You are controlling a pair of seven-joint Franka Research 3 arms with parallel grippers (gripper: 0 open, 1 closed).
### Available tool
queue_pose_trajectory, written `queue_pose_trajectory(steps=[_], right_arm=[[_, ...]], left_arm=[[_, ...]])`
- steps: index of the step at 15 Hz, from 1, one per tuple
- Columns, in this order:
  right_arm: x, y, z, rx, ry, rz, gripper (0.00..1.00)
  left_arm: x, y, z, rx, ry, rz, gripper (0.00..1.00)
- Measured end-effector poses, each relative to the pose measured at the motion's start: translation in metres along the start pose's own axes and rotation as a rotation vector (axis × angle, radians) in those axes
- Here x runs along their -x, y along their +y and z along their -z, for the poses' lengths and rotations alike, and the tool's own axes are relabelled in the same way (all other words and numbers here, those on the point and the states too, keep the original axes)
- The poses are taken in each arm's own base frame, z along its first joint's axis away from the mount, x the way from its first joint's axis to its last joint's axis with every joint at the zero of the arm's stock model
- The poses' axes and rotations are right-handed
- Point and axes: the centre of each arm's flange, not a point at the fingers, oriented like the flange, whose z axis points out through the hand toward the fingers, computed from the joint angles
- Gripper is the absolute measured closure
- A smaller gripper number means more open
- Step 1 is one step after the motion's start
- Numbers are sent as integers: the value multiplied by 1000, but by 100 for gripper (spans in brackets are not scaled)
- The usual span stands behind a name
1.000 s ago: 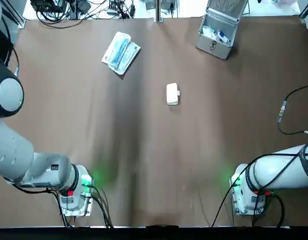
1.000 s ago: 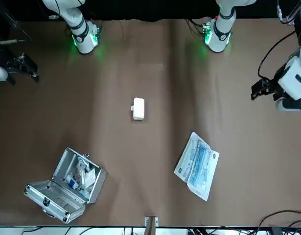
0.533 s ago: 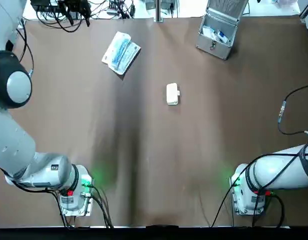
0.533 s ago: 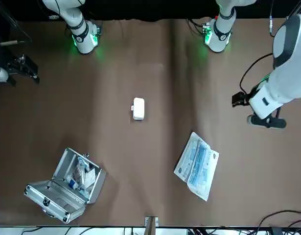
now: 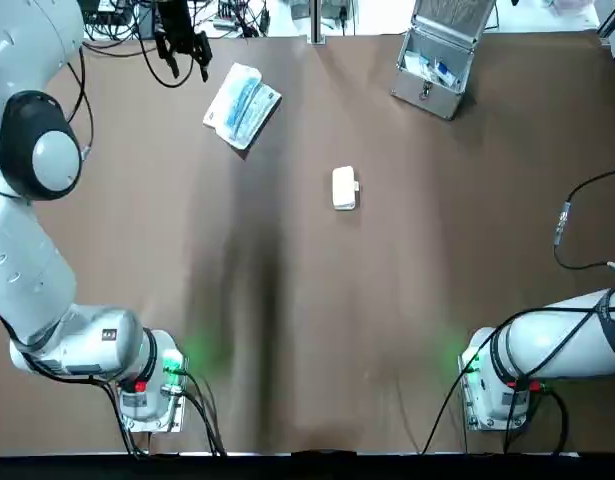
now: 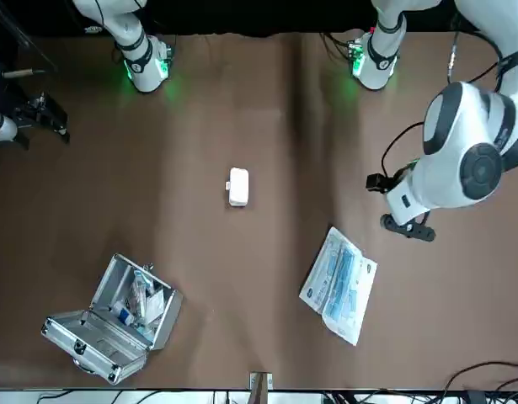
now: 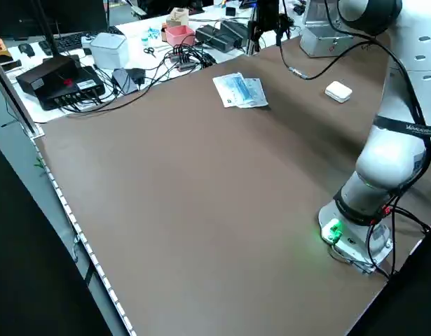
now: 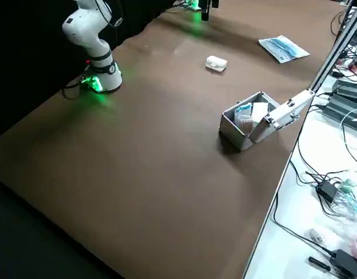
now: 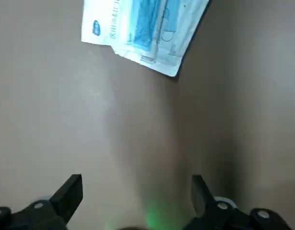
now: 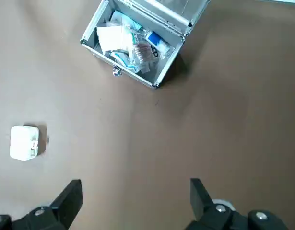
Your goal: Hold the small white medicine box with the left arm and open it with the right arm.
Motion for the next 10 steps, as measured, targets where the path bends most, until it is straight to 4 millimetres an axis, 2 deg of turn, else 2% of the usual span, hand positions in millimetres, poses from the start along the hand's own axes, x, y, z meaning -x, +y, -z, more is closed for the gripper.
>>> queue_pose_trajectory(steps=[3,7,10], right_arm=[[0,0,0,0,0,-1,1],[0,1,0,0,0,-3,1],[0,1,0,0,1,-3,1]], left_arm=[[0,14,-2,10,-4,-35,0],[5,57,1,87,-7,-100,0],[7,73,5,124,2,-184,0]])
